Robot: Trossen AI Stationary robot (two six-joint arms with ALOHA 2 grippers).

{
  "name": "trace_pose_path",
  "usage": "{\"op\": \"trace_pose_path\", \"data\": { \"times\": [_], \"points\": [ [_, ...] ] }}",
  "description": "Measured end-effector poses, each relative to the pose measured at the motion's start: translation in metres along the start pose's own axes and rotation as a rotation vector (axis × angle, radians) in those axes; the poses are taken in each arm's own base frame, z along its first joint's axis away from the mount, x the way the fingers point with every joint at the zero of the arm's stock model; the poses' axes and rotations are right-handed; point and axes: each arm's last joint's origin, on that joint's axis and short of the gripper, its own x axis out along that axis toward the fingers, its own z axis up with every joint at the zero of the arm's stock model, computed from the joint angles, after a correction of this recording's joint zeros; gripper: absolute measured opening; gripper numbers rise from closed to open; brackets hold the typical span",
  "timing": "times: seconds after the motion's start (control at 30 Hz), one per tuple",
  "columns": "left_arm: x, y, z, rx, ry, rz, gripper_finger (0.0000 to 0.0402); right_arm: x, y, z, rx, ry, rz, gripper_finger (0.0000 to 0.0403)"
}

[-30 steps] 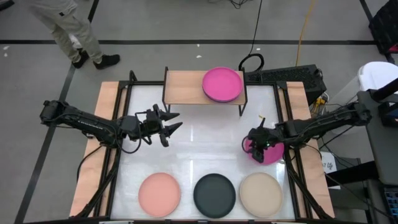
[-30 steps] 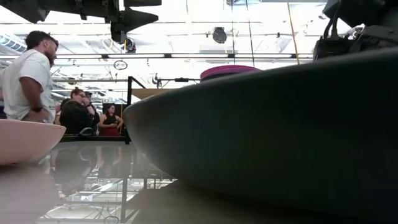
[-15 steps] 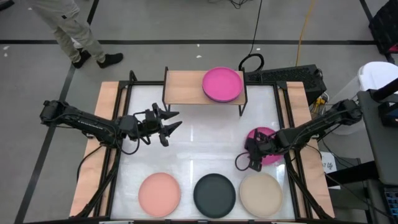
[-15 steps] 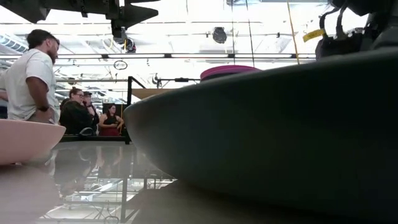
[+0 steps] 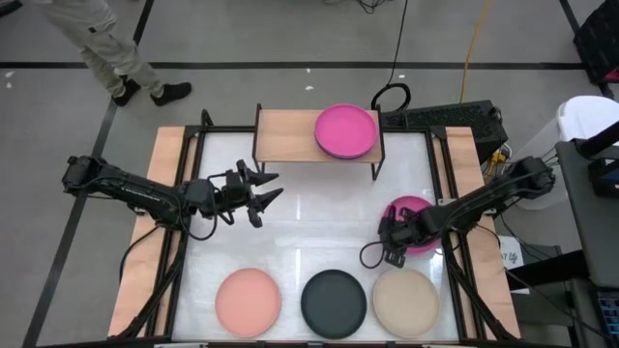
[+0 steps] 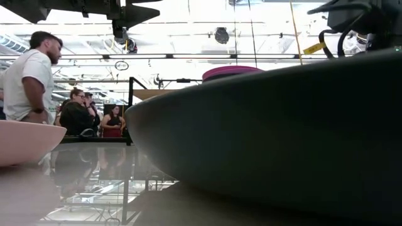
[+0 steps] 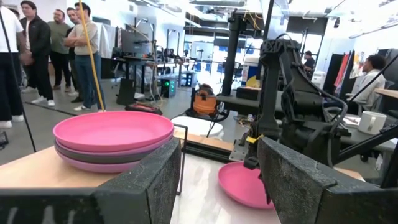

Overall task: Place and stack plates onto a shelf
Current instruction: Put the pink plate on the shelf

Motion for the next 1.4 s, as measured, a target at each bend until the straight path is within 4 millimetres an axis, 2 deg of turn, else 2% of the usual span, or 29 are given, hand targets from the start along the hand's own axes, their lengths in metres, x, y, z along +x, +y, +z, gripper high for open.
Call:
{"op": "trace_pose_path", "data": {
  "times": [0.5, 0.9, 1.2, 1.4],
  "points": [
    [0.0, 0.0, 0.0, -0.004, 0.001, 0.0, 0.0218, 0.005, -0.002, -0.001, -0.007, 0.014, -0.056, 0.0106],
    [0.0, 0.0, 0.0, -0.004, 0.001, 0.0, 0.0218, 0.002, -0.004, -0.001, -0.051, -0.007, -0.081, 0.0011],
    [0.0, 0.0, 0.0, -0.007, 0.001, 0.0, 0.0218, -0.02, -0.006, -0.002, -0.05, -0.09, 0.018, 0.0004],
    [0.0, 0.0, 0.0, -0.034, 0.001, 0.0, 0.0218, -0.056, -0.001, 0.008, -0.093, -0.231, 0.141, 0.0]
  ]
}}
